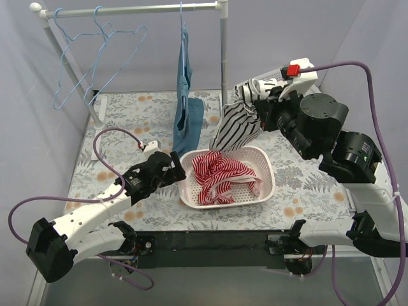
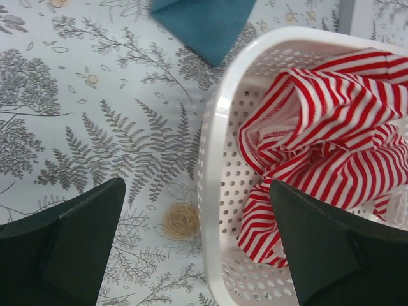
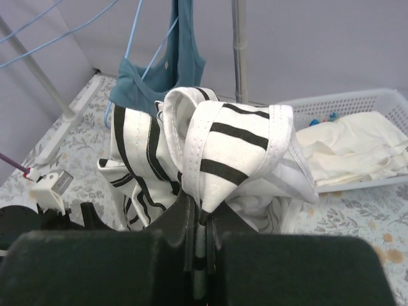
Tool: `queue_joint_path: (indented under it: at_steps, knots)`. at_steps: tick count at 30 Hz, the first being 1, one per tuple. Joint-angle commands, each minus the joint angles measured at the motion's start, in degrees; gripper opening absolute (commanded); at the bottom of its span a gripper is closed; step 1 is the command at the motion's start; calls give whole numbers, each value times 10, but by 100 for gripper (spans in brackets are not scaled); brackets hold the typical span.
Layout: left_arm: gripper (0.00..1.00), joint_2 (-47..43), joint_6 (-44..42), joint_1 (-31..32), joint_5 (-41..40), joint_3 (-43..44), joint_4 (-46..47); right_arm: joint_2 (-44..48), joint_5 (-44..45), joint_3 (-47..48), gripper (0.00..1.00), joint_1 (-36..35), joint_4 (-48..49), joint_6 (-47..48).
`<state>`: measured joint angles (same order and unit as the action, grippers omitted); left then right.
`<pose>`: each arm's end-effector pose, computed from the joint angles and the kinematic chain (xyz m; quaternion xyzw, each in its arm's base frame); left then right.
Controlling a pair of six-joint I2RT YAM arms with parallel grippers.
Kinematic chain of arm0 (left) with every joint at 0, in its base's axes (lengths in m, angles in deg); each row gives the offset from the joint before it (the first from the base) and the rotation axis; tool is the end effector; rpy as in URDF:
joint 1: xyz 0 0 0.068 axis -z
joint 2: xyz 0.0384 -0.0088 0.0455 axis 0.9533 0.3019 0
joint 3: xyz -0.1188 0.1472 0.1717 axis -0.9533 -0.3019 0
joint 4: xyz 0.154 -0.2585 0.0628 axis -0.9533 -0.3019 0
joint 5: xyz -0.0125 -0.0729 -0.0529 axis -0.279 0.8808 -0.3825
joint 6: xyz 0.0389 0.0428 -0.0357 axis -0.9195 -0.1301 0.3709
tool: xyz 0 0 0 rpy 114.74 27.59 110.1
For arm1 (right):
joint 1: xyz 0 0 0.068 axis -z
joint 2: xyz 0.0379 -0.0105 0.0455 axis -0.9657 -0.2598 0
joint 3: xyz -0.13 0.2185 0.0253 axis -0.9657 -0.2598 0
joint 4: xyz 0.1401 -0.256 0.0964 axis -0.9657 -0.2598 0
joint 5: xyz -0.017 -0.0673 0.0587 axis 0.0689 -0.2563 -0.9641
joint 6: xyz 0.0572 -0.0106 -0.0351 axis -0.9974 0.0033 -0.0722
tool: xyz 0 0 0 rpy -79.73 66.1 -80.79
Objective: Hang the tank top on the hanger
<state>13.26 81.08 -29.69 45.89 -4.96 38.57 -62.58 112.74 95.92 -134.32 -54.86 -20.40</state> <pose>0.2119 -0.1698 0.1973 -0.4028 0.8254 -0.2544 0.3029 0.1463 0.1803 0.5664 -0.0823 0.7314 0.1668 0.6561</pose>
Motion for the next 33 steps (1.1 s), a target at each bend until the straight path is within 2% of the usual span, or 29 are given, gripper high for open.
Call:
queue_joint_path:
  at_steps: [1,6,8,17,22,27,33]
  knots:
    - [98,-23,27,-38,-12,-20,-21,-13,31,22,1,-2,93,54]
    - [98,-64,31,-119,44,-43,-13,-26,25,15,1,-2,99,58]
    - [98,-60,26,-133,58,-51,-10,-30,23,13,1,-2,100,60]
    - [98,12,13,-137,90,-72,27,-34,16,1,1,-2,127,73]
    - [98,33,19,-109,104,-65,54,-32,23,-12,1,-1,137,73]
    - [98,108,36,-42,83,-19,77,-20,32,-37,1,0,142,68]
    - [98,208,58,10,89,30,126,3,51,-67,1,-1,142,58]
